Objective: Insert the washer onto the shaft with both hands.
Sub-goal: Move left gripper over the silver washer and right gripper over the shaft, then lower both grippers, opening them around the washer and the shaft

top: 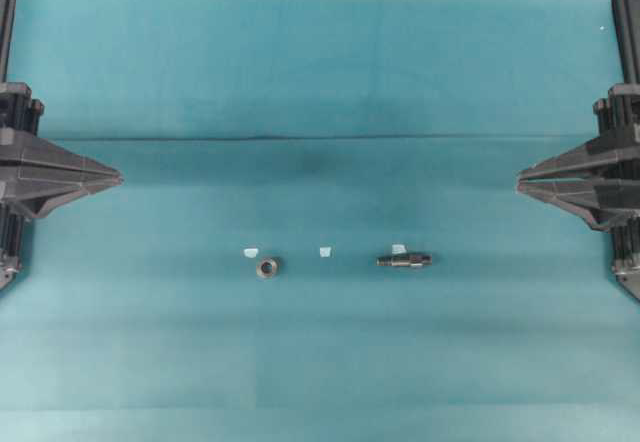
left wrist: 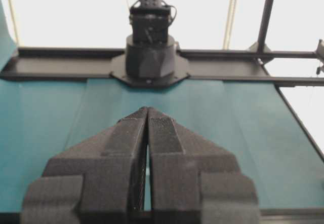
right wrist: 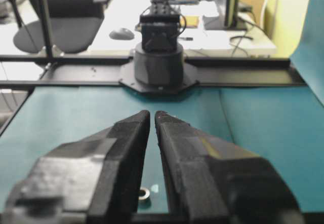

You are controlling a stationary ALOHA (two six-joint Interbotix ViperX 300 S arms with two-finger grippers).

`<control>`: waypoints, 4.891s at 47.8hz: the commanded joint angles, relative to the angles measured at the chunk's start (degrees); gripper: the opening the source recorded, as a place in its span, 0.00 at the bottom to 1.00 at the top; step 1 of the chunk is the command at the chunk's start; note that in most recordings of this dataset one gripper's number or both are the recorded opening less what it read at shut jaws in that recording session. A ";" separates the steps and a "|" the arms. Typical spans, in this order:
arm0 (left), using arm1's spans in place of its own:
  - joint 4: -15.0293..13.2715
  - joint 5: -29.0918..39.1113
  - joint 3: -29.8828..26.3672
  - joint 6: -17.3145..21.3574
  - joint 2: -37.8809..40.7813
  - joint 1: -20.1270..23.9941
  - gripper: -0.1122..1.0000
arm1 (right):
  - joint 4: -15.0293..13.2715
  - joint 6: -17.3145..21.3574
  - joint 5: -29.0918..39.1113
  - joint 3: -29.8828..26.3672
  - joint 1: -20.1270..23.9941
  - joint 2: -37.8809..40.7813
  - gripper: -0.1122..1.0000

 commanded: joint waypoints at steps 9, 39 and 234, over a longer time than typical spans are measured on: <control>0.62 9.32 -3.96 -3.78 6.59 0.79 0.12 | 5.10 3.69 7.29 -0.79 -0.70 2.64 0.03; 0.70 20.65 -12.74 -3.96 23.12 0.44 0.12 | 5.01 5.98 23.47 -9.05 -0.70 15.91 0.01; 0.62 29.88 -31.55 -8.09 65.30 -3.52 0.88 | 0.88 1.41 37.88 -23.99 1.85 57.48 0.93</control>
